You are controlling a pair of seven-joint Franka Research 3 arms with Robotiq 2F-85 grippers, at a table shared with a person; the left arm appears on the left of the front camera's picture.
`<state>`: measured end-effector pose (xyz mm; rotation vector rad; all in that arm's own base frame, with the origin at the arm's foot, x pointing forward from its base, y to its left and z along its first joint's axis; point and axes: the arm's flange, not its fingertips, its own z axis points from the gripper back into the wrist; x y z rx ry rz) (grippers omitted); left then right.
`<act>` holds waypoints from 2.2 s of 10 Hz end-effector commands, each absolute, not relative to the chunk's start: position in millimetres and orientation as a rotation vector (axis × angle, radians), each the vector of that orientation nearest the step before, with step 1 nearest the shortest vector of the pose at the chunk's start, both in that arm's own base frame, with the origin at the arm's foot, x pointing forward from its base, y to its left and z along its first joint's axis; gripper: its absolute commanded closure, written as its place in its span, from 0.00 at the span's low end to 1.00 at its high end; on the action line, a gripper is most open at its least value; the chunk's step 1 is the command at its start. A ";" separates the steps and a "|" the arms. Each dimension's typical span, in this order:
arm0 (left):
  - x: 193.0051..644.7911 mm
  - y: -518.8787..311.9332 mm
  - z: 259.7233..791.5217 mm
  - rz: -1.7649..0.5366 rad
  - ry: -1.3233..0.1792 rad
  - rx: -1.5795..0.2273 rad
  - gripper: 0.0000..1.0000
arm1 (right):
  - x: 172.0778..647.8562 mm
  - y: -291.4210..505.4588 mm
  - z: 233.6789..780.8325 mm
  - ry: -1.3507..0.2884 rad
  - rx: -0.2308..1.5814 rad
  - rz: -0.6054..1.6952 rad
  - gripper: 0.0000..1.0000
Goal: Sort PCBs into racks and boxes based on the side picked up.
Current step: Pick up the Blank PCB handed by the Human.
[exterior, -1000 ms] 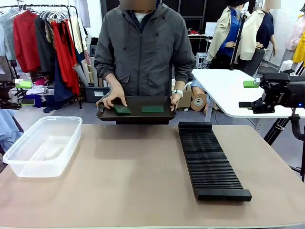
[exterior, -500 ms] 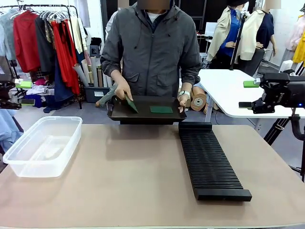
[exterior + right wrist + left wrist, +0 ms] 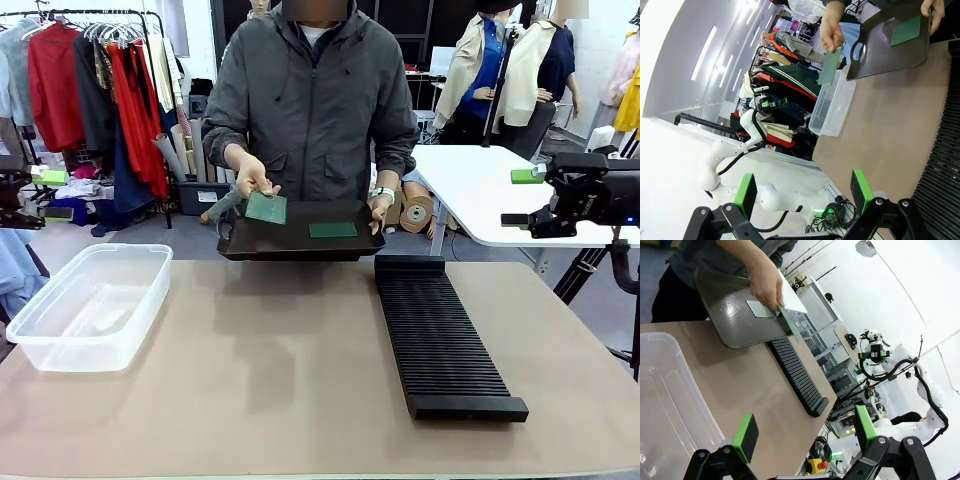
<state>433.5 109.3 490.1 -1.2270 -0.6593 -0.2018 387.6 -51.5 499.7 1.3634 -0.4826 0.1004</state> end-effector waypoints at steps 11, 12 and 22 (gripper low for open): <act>496.2 0.7 454.6 -0.388 -0.447 -1.224 0.00 | 387.3 -50.6 503.0 -0.473 1.377 0.083 0.00; 500.3 -9.9 445.9 -0.414 -0.439 -1.241 0.00 | 387.3 -50.6 503.0 -0.473 1.377 0.083 0.00; 535.2 -83.8 381.7 -0.336 -0.356 -1.433 0.00 | 387.3 -50.6 503.0 -0.473 1.377 0.083 0.00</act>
